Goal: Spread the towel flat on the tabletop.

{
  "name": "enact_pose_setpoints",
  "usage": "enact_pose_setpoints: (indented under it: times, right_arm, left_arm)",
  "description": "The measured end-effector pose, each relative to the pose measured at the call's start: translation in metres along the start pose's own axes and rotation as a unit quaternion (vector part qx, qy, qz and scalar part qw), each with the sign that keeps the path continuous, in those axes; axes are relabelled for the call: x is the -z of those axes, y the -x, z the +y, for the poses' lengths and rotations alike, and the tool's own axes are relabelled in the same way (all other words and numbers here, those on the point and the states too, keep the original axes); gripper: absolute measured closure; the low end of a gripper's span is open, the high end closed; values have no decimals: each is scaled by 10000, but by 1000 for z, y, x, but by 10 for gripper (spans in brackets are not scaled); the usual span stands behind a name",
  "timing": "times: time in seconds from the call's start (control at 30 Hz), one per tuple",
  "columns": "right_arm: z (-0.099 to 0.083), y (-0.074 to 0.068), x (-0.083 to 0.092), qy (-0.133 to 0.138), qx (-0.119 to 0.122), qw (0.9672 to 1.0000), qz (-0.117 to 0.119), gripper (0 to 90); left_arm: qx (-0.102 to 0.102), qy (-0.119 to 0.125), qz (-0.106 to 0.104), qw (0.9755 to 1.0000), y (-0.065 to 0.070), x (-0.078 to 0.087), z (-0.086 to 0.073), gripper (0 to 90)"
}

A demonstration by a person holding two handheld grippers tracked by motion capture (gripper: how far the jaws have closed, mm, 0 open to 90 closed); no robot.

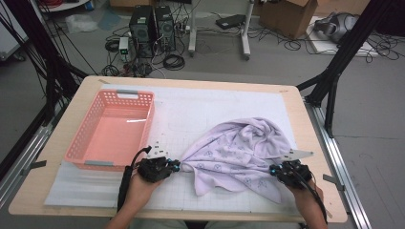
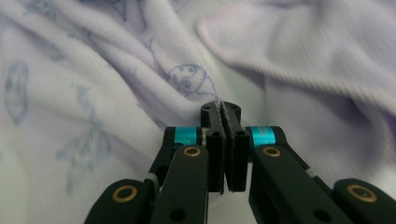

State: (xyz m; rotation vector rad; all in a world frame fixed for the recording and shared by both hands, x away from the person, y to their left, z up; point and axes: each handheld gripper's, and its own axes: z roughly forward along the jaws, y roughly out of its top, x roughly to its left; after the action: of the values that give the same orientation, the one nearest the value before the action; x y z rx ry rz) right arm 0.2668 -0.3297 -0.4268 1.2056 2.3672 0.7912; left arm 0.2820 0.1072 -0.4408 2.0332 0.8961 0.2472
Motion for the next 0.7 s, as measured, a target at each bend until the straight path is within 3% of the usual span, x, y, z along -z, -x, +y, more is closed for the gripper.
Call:
enact_pose_setpoints:
  times: [0.17, 0.23, 0.3, 0.33, 0.47, 0.57, 0.67, 0.7]
  right_arm:
    - [-20, 4, 20, 161, -139, 9998, 15, 886]
    - [-21, 3, 22, 415, -184, 9989, 101, 851]
    - [-16, 4, 23, 771, -339, 9963, 176, 695]
    - [-13, 4, 23, 881, -408, 9951, 192, 657]
    - [8, 4, 18, 1222, -519, 9911, 64, 631]
    - [22, 4, 8, 1251, -558, 9906, 14, 632]
    - [34, 6, -11, 1086, -627, 9921, 60, 637]
    - [35, 5, -14, 1063, -653, 9922, 71, 642]
  left_arm:
    - [-2, 51, -283, 9996, 3, -7, 4, 817]
    - [81, 161, -297, 9994, 3, -11, 9, 621]
    - [170, 341, -317, 9988, 4, -15, 14, 472]
    - [185, 408, -376, 9983, 4, -18, 18, 460]
    - [112, 698, -268, 9971, 6, -28, 38, 433]
    - [39, 961, -204, 9952, 8, -31, 57, 432]
    - [-101, 889, -46, 9960, 5, -40, 69, 429]
    - [-114, 722, 69, 9973, 1, -49, 73, 428]
